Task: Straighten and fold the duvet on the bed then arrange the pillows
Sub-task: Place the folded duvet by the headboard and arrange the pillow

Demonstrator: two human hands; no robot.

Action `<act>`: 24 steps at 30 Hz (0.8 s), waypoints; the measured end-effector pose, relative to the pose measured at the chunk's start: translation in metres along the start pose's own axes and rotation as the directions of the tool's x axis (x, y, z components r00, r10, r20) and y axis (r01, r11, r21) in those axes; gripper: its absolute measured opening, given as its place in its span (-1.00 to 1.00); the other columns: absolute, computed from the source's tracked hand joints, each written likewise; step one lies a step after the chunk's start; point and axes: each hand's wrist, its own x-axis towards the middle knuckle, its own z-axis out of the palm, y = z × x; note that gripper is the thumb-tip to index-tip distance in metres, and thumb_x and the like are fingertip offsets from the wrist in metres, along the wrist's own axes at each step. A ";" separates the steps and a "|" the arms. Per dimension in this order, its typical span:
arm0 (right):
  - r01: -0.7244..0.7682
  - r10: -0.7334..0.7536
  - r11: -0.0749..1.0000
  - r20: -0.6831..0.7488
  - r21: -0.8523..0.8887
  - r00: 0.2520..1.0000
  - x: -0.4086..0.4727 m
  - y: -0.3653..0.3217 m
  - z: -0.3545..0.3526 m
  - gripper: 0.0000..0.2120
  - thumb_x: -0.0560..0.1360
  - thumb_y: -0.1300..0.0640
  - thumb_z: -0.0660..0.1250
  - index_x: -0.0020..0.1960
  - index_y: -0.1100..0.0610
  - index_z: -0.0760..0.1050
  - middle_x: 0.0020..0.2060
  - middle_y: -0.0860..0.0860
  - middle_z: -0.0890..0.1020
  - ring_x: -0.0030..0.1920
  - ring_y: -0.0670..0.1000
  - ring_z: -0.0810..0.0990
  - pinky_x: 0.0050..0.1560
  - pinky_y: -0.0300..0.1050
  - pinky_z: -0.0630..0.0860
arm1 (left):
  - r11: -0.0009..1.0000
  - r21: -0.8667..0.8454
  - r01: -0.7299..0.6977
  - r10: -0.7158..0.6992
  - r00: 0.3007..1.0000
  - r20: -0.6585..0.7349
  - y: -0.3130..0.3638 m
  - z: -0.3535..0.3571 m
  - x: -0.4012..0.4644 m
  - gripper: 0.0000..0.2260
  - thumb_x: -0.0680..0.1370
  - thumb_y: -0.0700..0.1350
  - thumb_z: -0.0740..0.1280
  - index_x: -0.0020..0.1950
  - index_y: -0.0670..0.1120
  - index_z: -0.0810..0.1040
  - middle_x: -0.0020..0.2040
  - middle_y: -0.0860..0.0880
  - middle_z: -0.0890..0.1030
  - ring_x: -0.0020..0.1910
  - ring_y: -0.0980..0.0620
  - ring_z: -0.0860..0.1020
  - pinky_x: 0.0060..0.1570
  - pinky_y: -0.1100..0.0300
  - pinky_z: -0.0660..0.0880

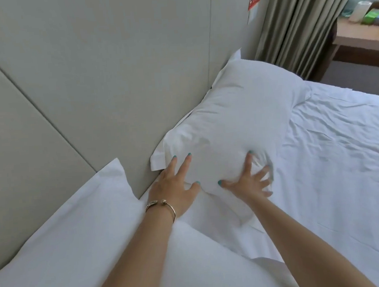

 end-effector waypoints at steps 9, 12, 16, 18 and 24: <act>0.227 -0.231 0.973 -0.079 -0.051 0.970 0.041 0.036 -0.047 -0.30 0.25 -0.27 0.42 0.26 -0.24 0.12 -0.12 -0.02 0.48 -0.20 0.13 0.52 -0.23 -0.02 0.45 | 0.999 0.027 -0.044 0.043 0.999 0.024 -0.009 0.028 0.000 -0.43 0.59 0.08 0.15 0.52 0.33 -0.05 0.56 0.18 -0.05 0.50 0.11 0.09 0.30 0.09 0.37; 0.228 -0.245 0.963 -0.111 -0.145 0.963 0.034 0.061 -0.114 -0.34 0.21 -0.26 0.45 0.19 -0.27 0.18 -0.14 -0.03 0.51 -0.14 0.13 0.54 -0.19 -0.04 0.44 | 0.992 0.099 -0.074 0.072 0.997 0.022 0.001 0.011 -0.014 -0.48 0.61 0.02 0.13 0.54 0.25 0.03 0.57 0.16 0.01 0.49 0.11 0.15 0.29 0.14 0.36; 0.177 -0.243 0.927 -0.171 -0.330 0.955 0.002 0.134 -0.216 -0.27 0.17 -0.21 0.49 0.24 -0.37 0.20 -0.04 -0.10 0.51 -0.08 0.04 0.50 -0.21 -0.08 0.39 | 0.953 0.204 -0.226 0.236 0.971 -0.029 0.039 -0.011 -0.048 -0.51 0.62 -0.04 0.13 0.53 0.21 0.12 0.57 0.16 0.00 0.47 0.08 0.19 0.30 0.16 0.31; 0.123 -0.203 0.913 -0.173 -0.389 0.964 -0.036 0.180 -0.253 -0.26 0.18 -0.19 0.48 0.25 -0.42 0.18 -0.02 -0.13 0.51 -0.04 0.03 0.53 -0.19 -0.08 0.42 | 0.947 0.127 -0.295 0.301 0.953 -0.029 0.070 -0.022 -0.070 -0.50 0.61 0.02 0.14 0.52 0.25 0.10 0.57 0.18 -0.03 0.47 0.12 0.18 0.30 0.16 0.34; 0.083 -0.136 0.913 -0.105 -0.400 0.985 -0.222 0.290 -0.265 -0.26 0.21 -0.23 0.43 0.33 -0.39 0.22 0.12 -0.18 0.53 0.12 -0.01 0.55 -0.02 -0.10 0.48 | 0.899 -0.001 -0.437 0.436 0.897 0.080 0.156 -0.017 -0.192 -0.42 0.58 0.18 0.16 0.53 0.28 -0.03 0.57 0.13 0.02 0.50 0.08 0.14 0.40 0.13 0.24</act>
